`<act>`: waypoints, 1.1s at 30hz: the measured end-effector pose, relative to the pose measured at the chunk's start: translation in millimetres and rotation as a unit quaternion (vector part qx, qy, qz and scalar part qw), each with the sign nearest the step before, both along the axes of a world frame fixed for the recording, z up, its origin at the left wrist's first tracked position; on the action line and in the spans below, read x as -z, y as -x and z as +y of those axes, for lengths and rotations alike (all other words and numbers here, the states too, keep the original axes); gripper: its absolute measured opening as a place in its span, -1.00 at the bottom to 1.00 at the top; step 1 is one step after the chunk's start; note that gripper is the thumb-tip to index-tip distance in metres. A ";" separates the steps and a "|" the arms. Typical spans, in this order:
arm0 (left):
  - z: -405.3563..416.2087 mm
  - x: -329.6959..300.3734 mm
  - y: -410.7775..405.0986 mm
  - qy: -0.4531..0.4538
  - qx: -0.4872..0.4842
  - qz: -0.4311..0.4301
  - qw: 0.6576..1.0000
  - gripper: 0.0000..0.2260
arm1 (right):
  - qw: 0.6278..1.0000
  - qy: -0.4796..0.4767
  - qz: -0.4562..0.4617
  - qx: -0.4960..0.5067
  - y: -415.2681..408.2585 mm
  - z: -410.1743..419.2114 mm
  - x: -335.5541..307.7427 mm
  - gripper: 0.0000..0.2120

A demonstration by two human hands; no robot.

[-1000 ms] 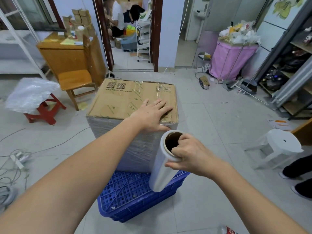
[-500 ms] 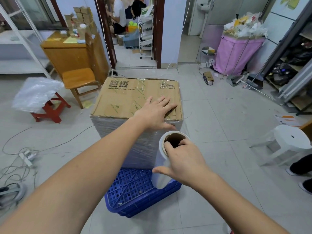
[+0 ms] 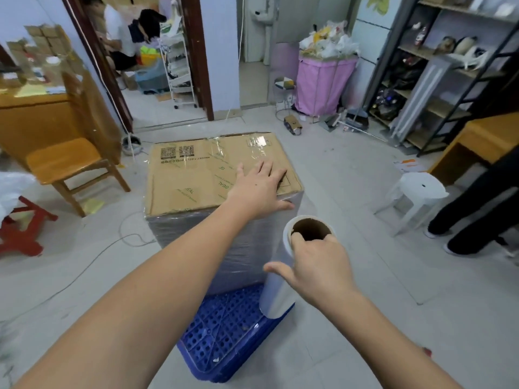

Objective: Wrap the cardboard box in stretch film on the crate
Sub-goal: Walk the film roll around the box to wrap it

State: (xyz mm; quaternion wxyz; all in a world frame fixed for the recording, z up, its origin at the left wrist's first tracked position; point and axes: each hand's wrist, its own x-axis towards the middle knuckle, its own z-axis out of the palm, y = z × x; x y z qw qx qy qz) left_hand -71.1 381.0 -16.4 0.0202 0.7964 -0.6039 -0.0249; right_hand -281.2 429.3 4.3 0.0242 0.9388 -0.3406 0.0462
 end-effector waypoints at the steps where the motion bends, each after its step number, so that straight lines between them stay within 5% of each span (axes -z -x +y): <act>1: -0.1 0.6 -0.5 0.004 0.003 0.002 1.000 -0.11 | 0.999 0.026 -0.001 0.019 -5.6 0.9 1.9 -0.44; 5: -0.8 2.7 -2.3 0.014 0.017 0.011 1.000 -0.10 | 0.996 0.068 -0.011 0.053 -11.5 5.1 6.8 -0.50; 12: 1.9 0.1 1.3 0.014 0.019 0.031 0.999 -0.11 | 0.987 -0.046 -0.028 0.149 -9.7 22.4 7.3 -0.76; 18: 0.7 0.1 0.7 0.019 0.019 0.041 0.999 -0.08 | 0.981 0.053 -0.030 0.182 -15.7 12.6 19.0 -0.35; 25: 20.9 -32.3 -22.1 0.008 0.093 0.181 0.979 -0.30 | 0.983 0.082 -0.041 0.161 -17.4 8.5 21.5 -0.44; 28: 49.5 -43.3 -61.3 -0.069 0.174 0.066 0.980 -0.17 | 0.987 0.077 -0.013 0.144 -14.5 4.9 23.7 -0.55; 33: 106.2 -39.7 -125.5 -0.133 0.211 -0.056 0.967 -0.07 | 0.987 0.013 -0.032 0.154 -21.3 5.0 8.0 -0.30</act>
